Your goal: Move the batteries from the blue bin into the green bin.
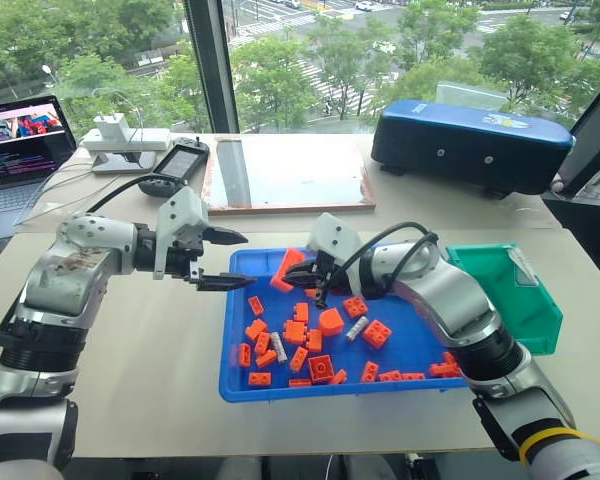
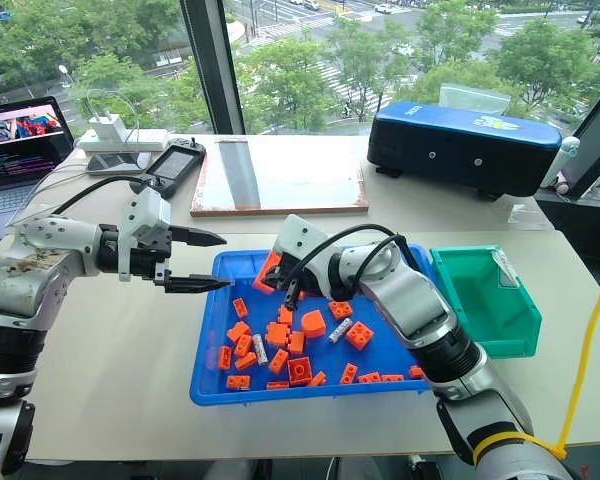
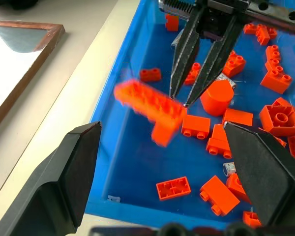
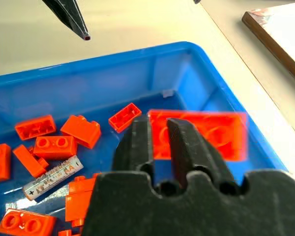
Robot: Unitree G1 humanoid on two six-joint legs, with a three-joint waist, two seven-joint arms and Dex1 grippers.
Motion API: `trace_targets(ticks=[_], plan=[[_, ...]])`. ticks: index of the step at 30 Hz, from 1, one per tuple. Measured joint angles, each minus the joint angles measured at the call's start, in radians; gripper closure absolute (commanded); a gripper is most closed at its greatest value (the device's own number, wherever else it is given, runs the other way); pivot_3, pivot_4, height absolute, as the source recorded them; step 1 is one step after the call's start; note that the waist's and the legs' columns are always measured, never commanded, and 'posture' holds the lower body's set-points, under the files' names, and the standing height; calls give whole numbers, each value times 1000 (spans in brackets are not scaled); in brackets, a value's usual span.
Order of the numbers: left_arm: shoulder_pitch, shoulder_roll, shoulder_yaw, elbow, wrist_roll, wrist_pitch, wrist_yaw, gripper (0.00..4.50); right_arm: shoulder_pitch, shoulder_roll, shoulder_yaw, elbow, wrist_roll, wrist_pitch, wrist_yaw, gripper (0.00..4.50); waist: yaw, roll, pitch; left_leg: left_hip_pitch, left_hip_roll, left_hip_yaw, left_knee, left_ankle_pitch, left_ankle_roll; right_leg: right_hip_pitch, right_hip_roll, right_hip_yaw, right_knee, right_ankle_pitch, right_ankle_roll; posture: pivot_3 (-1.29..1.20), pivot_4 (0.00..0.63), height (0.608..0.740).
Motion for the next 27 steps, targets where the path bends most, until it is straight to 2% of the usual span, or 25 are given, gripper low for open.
trace_targets(ticks=[3, 6, 7, 12, 15, 20, 27], plan=[[-1, 1, -1, -5, -1, 1, -1, 234, 1, -30, -69, -13, 49, 31, 11, 1591, 1, 0, 0, 0, 0, 0, 0, 0, 0, 0, 0, 0, 0, 0, 0, 0, 150, 740], [-5, -8, -3, -8, -7, 9, -9, 234, 20, -217, -165, -75, 73, 81, 53, 480, 14, 0, 0, 0, -1, 0, 0, 0, 0, 1, -1, 0, -1, 0, 0, 0, 150, 740], [-6, -11, -3, -8, -12, 11, -11, 234, 32, -264, -180, -89, 75, 92, 65, 291, 16, 0, 0, 0, 0, 0, 0, 0, 0, 1, -1, 0, -1, 0, 0, 0, 150, 740], [-49, -55, -23, 9, -35, 14, -37, 234, 190, -514, -249, -180, 97, 148, 136, 291, 20, 0, 0, 0, 0, 1, 0, 0, 1, 0, 0, 0, -3, 0, 0, 0, 150, 740], [-80, -74, -44, 26, -34, 10, -50, 234, 257, -571, -286, -199, 103, 155, 143, 291, 13, 0, 0, 0, 1, 2, 0, 0, 1, 0, 0, 1, -4, 0, 0, 0, 150, 740], [-99, -94, -61, 50, -33, 5, -67, 234, 313, -555, -264, -156, 62, 87, 103, 291, 6, 0, 0, 0, 0, 1, 0, 0, 0, 0, 0, 1, -4, 0, 0, 0, 150, 740], [-85, -69, -63, 35, -36, 13, -93, 234, 279, -490, -187, 32, -25, -65, 86, 291, 2, 0, 0, 0, 0, 1, 0, 0, 0, 0, 0, 1, -4, 0, 0, 0, 150, 740]])
